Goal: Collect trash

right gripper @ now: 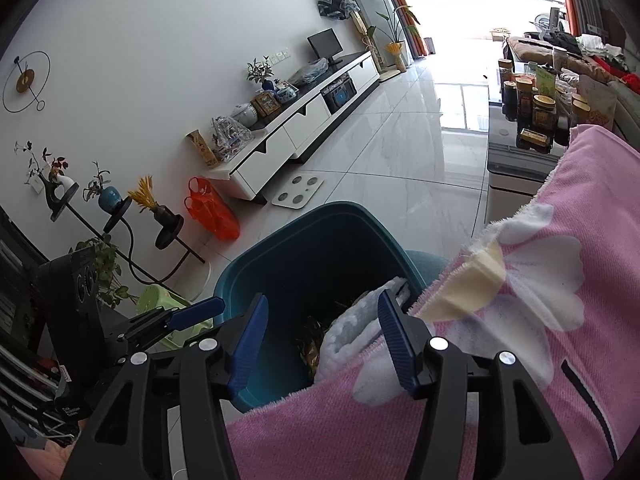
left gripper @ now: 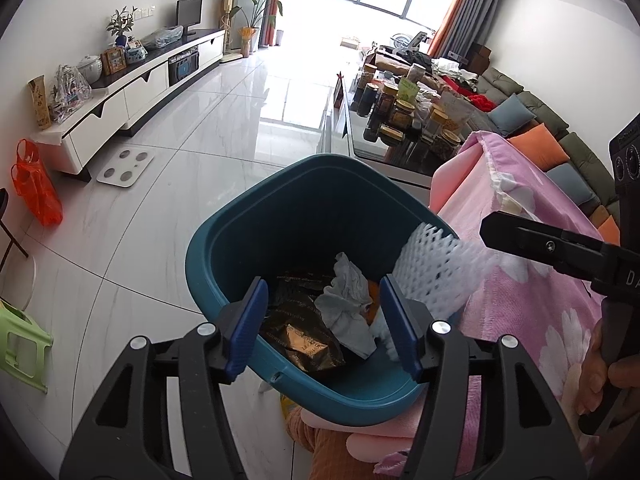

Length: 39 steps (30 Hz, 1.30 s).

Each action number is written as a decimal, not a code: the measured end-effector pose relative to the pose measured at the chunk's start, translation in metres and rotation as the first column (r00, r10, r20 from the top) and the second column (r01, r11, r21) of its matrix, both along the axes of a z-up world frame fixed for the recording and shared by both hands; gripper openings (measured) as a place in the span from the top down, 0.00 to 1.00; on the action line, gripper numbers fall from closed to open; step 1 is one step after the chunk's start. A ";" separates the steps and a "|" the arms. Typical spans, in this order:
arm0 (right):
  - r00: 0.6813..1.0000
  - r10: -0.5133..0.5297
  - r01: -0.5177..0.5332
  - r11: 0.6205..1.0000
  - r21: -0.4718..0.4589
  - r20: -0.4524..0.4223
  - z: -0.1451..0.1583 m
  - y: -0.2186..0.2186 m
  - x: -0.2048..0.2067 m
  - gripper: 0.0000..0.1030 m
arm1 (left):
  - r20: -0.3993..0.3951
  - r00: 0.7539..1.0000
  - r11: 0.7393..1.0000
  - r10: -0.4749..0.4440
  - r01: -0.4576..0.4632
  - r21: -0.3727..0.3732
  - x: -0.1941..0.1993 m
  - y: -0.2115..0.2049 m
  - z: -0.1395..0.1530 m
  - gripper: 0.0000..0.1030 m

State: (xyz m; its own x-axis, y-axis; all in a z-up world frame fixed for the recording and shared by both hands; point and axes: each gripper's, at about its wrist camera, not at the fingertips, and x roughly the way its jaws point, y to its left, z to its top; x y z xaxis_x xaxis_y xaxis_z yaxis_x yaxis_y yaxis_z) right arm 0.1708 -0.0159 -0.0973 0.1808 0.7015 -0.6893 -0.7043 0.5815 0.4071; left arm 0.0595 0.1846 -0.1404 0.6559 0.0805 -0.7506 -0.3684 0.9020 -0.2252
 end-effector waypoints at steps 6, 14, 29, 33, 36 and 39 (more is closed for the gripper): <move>1.000 0.010 -0.010 1.000 0.023 0.007 0.005 -0.002 0.000 0.45 | 0.014 1.000 1.000 0.005 -0.005 -0.004 -0.009 0.003 0.004 0.41; 0.998 -0.011 0.009 0.999 0.040 0.058 0.014 -0.016 -0.014 0.33 | 0.071 0.997 1.000 -0.010 0.010 0.004 -0.023 -0.003 0.018 0.25; 0.924 -0.215 0.186 0.975 0.118 0.317 0.039 -0.110 -0.066 0.07 | 0.257 0.966 0.995 -0.015 -0.011 0.098 -0.065 -0.055 0.064 0.06; 0.869 -0.290 0.256 0.957 0.138 0.401 0.043 -0.141 -0.085 0.07 | 0.313 0.949 0.985 -0.031 -0.025 0.174 -0.072 -0.085 0.077 0.06; 0.825 -0.355 0.318 0.935 0.158 0.440 0.045 -0.164 -0.095 0.07 | 0.352 0.934 0.978 -0.067 -0.009 0.210 -0.073 -0.109 0.087 0.06; 0.774 -0.419 0.383 0.907 0.176 0.474 0.046 -0.188 -0.103 0.07 | 0.388 0.916 0.974 -0.103 0.015 0.224 -0.073 -0.130 0.094 0.06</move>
State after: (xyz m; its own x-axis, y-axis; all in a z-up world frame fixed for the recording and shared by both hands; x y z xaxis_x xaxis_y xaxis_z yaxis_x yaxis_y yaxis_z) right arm 0.0674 -0.2036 -0.0513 0.7558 0.5295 -0.3853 -0.5278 0.8408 0.1202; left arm -0.0137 0.0549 -0.0459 0.9029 0.1608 -0.3986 -0.2340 0.9618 -0.1419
